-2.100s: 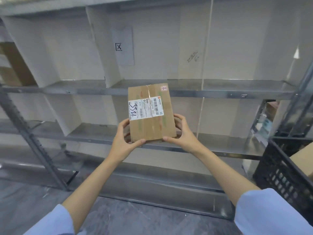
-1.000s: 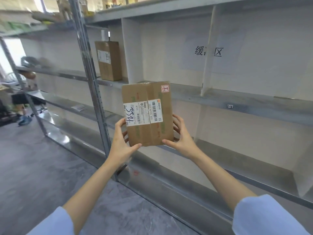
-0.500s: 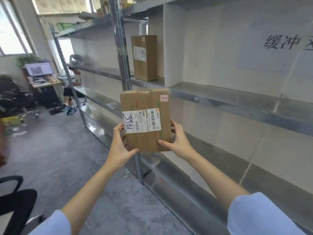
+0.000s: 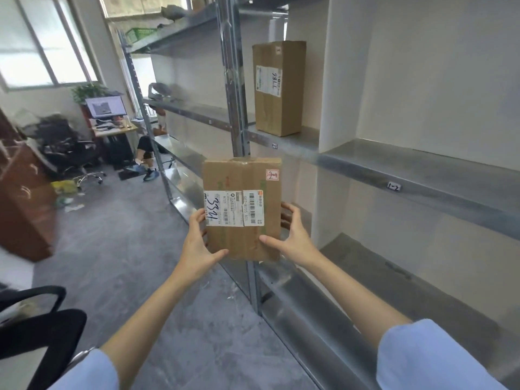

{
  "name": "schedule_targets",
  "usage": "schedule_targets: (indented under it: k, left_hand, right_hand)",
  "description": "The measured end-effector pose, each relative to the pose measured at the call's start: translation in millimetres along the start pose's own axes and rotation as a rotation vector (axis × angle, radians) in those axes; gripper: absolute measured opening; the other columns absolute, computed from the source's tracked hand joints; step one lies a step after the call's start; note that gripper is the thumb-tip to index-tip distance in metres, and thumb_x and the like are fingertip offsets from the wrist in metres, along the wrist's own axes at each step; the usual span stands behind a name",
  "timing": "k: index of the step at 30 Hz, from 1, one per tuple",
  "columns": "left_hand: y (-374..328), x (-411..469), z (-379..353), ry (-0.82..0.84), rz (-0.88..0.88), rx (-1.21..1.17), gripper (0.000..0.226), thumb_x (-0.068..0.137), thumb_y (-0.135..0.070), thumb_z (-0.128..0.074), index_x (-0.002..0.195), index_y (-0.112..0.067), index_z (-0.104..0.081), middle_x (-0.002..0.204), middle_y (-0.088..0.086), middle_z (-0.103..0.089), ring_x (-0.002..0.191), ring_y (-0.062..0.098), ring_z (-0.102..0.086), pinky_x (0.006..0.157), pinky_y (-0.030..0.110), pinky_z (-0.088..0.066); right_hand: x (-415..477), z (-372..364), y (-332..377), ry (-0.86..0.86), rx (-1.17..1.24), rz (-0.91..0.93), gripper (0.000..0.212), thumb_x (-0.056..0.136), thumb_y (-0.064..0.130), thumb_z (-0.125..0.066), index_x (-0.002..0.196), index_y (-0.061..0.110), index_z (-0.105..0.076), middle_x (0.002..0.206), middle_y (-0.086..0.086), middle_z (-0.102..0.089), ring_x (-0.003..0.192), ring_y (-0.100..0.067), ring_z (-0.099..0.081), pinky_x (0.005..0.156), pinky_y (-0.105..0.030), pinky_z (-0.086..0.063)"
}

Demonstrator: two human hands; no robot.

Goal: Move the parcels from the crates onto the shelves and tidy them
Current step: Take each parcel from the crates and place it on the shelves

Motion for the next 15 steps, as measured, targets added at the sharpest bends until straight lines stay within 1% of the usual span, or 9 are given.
schedule_targets:
  k: [1,3,6,8,10,12,15]
  left_hand:
    - [8,9,0,0.005,0.011,0.001,0.098,0.068,-0.002,-0.086,0.134,-0.038,-0.023,0.14,-0.011,-0.036,0.135,0.015,-0.04,0.111,0.041,-0.04]
    - [25,31,-2,0.024,0.028,-0.001,0.096,0.07,-0.001,-0.084,0.136,-0.034,-0.023,0.141,-0.01,-0.037,0.133,0.012,-0.041,0.11,0.039,-0.042]
    - [51,68,-5,0.048,0.034,0.009,0.085,0.075,0.003,-0.078,0.136,-0.029,-0.028,0.133,-0.017,-0.043,0.126,0.006,-0.045,0.106,0.037,-0.045]
    - [70,96,-6,0.068,0.018,0.044,0.076,0.077,0.0,-0.075,0.134,-0.028,-0.034,0.13,-0.022,-0.047,0.121,0.003,-0.05,0.102,0.041,-0.048]
    - [92,128,-6,0.114,-0.005,0.124,0.07,0.079,-0.007,-0.074,0.137,-0.026,-0.039,0.132,-0.016,-0.051,0.12,0.001,-0.05,0.1,0.044,-0.048]
    - [111,161,-8,0.182,-0.043,0.202,0.068,0.082,-0.015,-0.073,0.141,-0.023,-0.039,0.14,-0.009,-0.049,0.124,0.007,-0.049,0.105,0.042,-0.044]
    - [133,205,-11,0.271,-0.101,0.294,0.066,0.087,-0.035,-0.065,0.145,-0.026,-0.035,0.148,-0.008,-0.042,0.133,0.013,-0.043,0.107,0.041,-0.039]
  right_hand:
    - [9,-3,-6,-0.005,0.002,-0.006,0.094,0.076,0.031,-0.084,0.144,0.03,-0.018,0.13,0.02,-0.041,0.128,-0.008,-0.043,0.111,-0.035,-0.038]
    - [29,-10,-18,-0.025,0.009,-0.016,0.095,0.077,0.029,-0.084,0.144,0.031,-0.018,0.123,0.028,-0.041,0.125,-0.006,-0.044,0.108,-0.031,-0.038]
    - [60,-18,-38,-0.066,0.016,-0.034,0.097,0.076,0.027,-0.085,0.144,0.032,-0.016,0.121,0.033,-0.04,0.125,-0.006,-0.045,0.105,-0.029,-0.038]
    - [83,-23,-52,-0.099,0.018,-0.046,0.096,0.075,0.027,-0.085,0.143,0.035,-0.017,0.123,0.031,-0.042,0.127,-0.007,-0.045,0.106,-0.029,-0.038]
    - [106,-27,-66,-0.147,0.013,-0.069,0.096,0.075,0.026,-0.085,0.142,0.036,-0.017,0.125,0.028,-0.043,0.125,-0.006,-0.045,0.105,-0.028,-0.037]
    - [127,-28,-81,-0.215,-0.011,-0.09,0.097,0.074,0.025,-0.086,0.143,0.033,-0.017,0.129,0.02,-0.044,0.125,-0.006,-0.044,0.104,-0.026,-0.035]
    - [153,-25,-106,-0.336,-0.063,-0.118,0.1,0.07,0.029,-0.088,0.143,0.032,-0.02,0.14,0.011,-0.043,0.128,-0.009,-0.044,0.109,-0.033,-0.037]
Point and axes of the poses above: each hand's wrist, its own x-axis towards the middle knuckle, its own z-axis out of the back of the hand, y = z × x, the point moved 8 cm from there along x, towards the middle knuckle
